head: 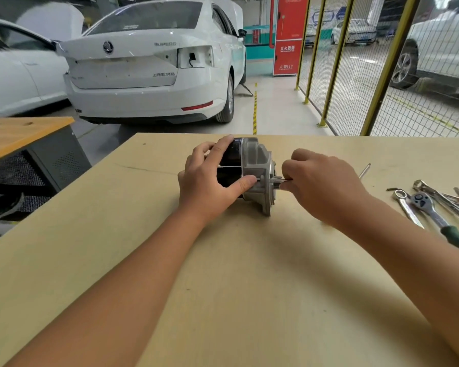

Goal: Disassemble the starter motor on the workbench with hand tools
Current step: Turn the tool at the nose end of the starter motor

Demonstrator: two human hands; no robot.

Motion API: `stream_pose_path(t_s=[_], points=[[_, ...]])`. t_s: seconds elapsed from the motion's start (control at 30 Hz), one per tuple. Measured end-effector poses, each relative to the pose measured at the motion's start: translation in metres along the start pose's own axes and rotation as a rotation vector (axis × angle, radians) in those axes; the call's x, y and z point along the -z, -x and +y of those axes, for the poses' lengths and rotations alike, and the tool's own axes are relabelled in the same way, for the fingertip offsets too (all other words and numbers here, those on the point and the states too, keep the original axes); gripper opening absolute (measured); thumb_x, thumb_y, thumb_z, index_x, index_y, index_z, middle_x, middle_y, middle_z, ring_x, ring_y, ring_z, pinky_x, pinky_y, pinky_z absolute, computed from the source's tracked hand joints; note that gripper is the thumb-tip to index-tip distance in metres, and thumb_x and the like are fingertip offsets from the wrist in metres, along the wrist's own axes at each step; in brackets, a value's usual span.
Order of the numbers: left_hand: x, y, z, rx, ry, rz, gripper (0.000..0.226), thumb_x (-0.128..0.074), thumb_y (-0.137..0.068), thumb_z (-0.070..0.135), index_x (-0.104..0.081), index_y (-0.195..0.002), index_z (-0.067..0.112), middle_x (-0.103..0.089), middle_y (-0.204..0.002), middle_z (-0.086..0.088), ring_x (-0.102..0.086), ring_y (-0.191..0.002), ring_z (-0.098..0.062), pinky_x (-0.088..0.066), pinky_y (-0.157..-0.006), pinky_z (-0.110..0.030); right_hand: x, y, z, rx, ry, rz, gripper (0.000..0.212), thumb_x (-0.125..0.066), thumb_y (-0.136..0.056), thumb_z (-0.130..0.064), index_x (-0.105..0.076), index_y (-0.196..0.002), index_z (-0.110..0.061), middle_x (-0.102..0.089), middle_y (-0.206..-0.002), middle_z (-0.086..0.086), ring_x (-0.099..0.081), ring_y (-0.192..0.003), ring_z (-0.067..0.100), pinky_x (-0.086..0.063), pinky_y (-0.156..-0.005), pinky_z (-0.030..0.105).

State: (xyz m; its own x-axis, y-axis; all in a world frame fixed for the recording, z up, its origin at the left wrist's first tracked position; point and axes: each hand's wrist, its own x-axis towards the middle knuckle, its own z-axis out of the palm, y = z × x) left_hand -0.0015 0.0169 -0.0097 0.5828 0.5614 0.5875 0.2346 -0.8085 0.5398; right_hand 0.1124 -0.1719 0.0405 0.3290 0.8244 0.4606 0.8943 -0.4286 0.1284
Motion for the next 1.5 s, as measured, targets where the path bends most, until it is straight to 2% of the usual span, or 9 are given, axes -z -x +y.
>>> stream_pose_path(t_s=[0.2, 0.43, 0.63, 0.8, 0.9, 1.07, 1.3, 1.4, 1.5], points=[[-0.001, 0.001, -0.001, 0.008, -0.013, -0.009, 0.092, -0.066, -0.07, 0.077, -0.044, -0.152, 0.043, -0.049, -0.144, 0.005, -0.049, -0.131, -0.019, -0.045, -0.107, -0.05, -0.004, 0.0, 0.005, 0.062, -0.174, -0.046, 0.026, -0.051, -0.103, -0.026, -0.069, -0.097, -0.008, -0.051, -0.091, 0.006, -0.056, -0.073, 0.033, -0.051, -0.069, 0.045], [0.001, 0.002, 0.003, 0.016, -0.027, -0.006, 0.088, -0.066, -0.074, 0.072, -0.044, -0.153, 0.042, -0.048, -0.145, 0.004, -0.048, -0.131, -0.019, -0.045, -0.106, -0.051, -0.003, 0.002, -0.002, -0.008, 0.196, 0.039, 0.005, -0.061, -0.094, -0.03, -0.065, -0.091, -0.03, -0.06, -0.091, -0.01, -0.061, -0.081, 0.02, -0.033, -0.086, 0.04], [0.001, 0.001, 0.001, 0.009, -0.051, -0.02, 0.093, -0.065, -0.072, 0.075, -0.04, -0.155, 0.043, -0.046, -0.148, 0.005, -0.046, -0.134, -0.019, -0.044, -0.107, -0.05, -0.007, -0.001, 0.001, 0.001, -0.03, -0.078, 0.013, -0.05, -0.102, -0.04, -0.052, -0.099, -0.028, -0.053, -0.08, -0.004, -0.059, -0.072, 0.03, -0.047, -0.059, 0.036], [0.002, 0.001, 0.002, 0.006, -0.031, -0.018, 0.08, -0.052, -0.081, 0.074, -0.042, -0.154, 0.043, -0.048, -0.148, 0.006, -0.048, -0.132, -0.021, -0.045, -0.105, -0.051, -0.007, -0.003, 0.008, 0.021, -0.196, -0.09, 0.024, -0.046, -0.102, -0.028, -0.068, -0.097, -0.019, -0.048, -0.083, -0.003, -0.055, -0.071, 0.024, -0.051, -0.065, 0.043], [0.001, 0.0, 0.004, 0.019, -0.034, -0.002, 0.075, -0.058, -0.083, 0.066, -0.044, -0.153, 0.041, -0.049, -0.146, 0.006, -0.049, -0.131, -0.021, -0.046, -0.105, -0.05, -0.012, -0.005, 0.005, 0.008, -0.125, -0.116, 0.015, -0.054, -0.1, -0.014, -0.067, -0.103, -0.019, -0.052, -0.092, -0.001, -0.056, -0.076, 0.022, -0.051, -0.071, 0.038], [0.003, 0.002, 0.006, 0.026, 0.004, -0.004, 0.08, -0.065, -0.078, 0.064, -0.046, -0.152, 0.041, -0.05, -0.147, 0.005, -0.048, -0.133, -0.021, -0.044, -0.108, -0.049, -0.005, -0.003, 0.002, -0.02, 0.175, 0.005, 0.004, -0.067, -0.089, -0.028, -0.066, -0.09, -0.032, -0.062, -0.087, -0.013, -0.057, -0.085, 0.02, -0.036, -0.078, 0.038], [0.003, 0.001, 0.002, 0.015, 0.002, -0.021, 0.086, -0.068, -0.074, 0.065, -0.043, -0.153, 0.043, -0.048, -0.147, 0.007, -0.048, -0.132, -0.02, -0.044, -0.109, -0.048, -0.006, 0.0, 0.004, 0.015, -0.129, -0.062, 0.016, -0.049, -0.102, -0.04, -0.057, -0.098, -0.026, -0.052, -0.081, -0.004, -0.057, -0.069, 0.028, -0.048, -0.057, 0.038], [0.002, 0.001, 0.003, 0.02, -0.006, -0.024, 0.084, -0.064, -0.076, 0.068, -0.041, -0.154, 0.044, -0.047, -0.149, 0.007, -0.046, -0.133, -0.02, -0.043, -0.11, -0.048, -0.006, -0.001, 0.007, 0.002, -0.217, -0.084, 0.029, -0.041, -0.104, -0.035, -0.062, -0.094, -0.018, -0.05, -0.082, -0.002, -0.054, -0.069, 0.025, -0.051, -0.064, 0.044], [0.001, 0.003, 0.006, 0.025, -0.069, 0.01, 0.082, -0.054, -0.078, 0.073, -0.042, -0.153, 0.044, -0.049, -0.149, 0.007, -0.043, -0.133, -0.024, -0.043, -0.108, -0.049, -0.012, -0.004, 0.005, -0.005, -0.198, -0.19, 0.017, -0.045, -0.105, -0.022, -0.06, -0.102, -0.016, -0.051, -0.094, 0.0, -0.055, -0.076, 0.022, -0.052, -0.071, 0.04]])
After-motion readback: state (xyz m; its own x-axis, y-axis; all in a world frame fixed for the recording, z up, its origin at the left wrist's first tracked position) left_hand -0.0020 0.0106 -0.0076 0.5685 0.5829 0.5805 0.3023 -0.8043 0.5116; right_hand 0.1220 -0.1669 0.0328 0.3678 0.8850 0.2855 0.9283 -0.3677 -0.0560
